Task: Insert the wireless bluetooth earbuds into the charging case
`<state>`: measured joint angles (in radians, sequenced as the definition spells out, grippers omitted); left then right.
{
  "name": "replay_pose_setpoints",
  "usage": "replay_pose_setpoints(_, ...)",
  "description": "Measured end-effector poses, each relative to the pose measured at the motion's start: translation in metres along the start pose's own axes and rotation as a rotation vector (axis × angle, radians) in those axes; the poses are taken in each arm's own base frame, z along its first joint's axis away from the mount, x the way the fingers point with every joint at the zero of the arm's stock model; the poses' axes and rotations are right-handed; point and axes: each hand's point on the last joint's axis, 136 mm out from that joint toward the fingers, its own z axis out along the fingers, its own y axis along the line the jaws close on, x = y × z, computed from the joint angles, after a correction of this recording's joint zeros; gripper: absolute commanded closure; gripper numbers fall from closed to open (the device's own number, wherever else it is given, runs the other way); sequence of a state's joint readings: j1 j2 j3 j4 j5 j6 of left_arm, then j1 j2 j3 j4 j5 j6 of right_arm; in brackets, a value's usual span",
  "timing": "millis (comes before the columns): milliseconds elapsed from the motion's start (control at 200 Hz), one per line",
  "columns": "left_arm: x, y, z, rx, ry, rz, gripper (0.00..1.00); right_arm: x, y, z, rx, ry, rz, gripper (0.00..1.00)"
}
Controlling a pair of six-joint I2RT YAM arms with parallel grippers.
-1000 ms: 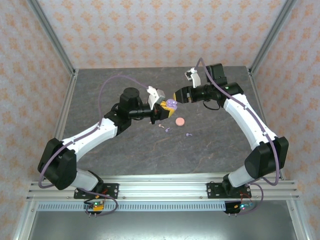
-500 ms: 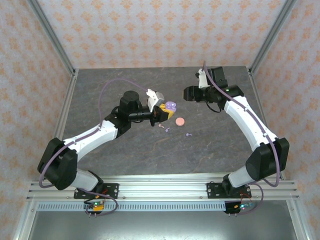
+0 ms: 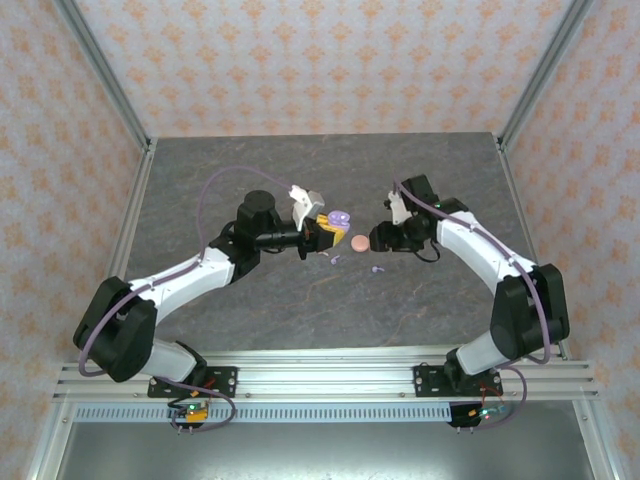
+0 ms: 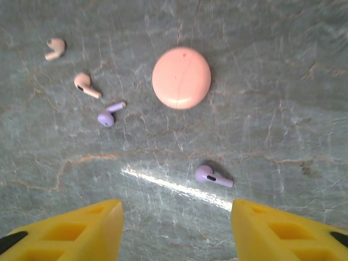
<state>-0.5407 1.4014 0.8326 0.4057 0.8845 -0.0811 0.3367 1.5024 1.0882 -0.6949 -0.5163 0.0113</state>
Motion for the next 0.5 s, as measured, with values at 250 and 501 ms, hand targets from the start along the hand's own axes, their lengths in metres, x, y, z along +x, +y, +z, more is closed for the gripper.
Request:
replay_pose_setpoints(250,-0.012,-0.01,-0.01,0.001,-0.026,0.022,1.0,0.018,-0.006,0.025,0.009,0.095,-0.006,0.67)
replay_pose_setpoints(501,-0.008,-0.01,-0.011,-0.004,-0.005,0.007,1.0,0.039,-0.002,0.046,0.005,0.169,-0.001,0.82)
